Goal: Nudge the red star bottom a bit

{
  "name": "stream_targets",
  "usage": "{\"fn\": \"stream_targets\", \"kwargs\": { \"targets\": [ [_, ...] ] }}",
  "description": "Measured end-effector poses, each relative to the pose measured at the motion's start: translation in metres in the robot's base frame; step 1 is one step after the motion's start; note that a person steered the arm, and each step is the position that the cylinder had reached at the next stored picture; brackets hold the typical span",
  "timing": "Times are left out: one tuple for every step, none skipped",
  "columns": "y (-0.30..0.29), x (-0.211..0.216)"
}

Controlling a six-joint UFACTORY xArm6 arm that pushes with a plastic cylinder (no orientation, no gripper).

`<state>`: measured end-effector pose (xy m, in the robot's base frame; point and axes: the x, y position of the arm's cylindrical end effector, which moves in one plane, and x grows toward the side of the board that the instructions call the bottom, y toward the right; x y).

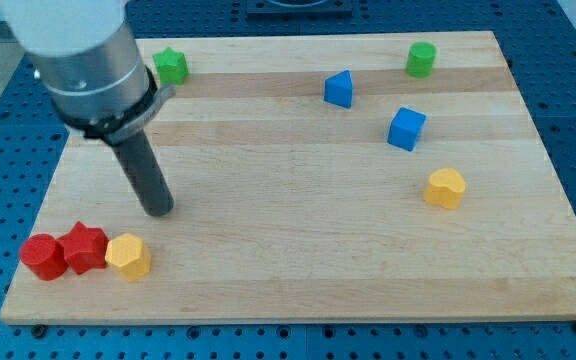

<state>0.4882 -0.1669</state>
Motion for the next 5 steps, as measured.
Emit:
{"fn": "stream_targets", "kwargs": {
  "targets": [
    [-0.049,-0.005],
    [-0.094,-0.003],
    [-0.114,0.009],
    [-0.114,0.026],
    [-0.109,0.027]
  ]
}}
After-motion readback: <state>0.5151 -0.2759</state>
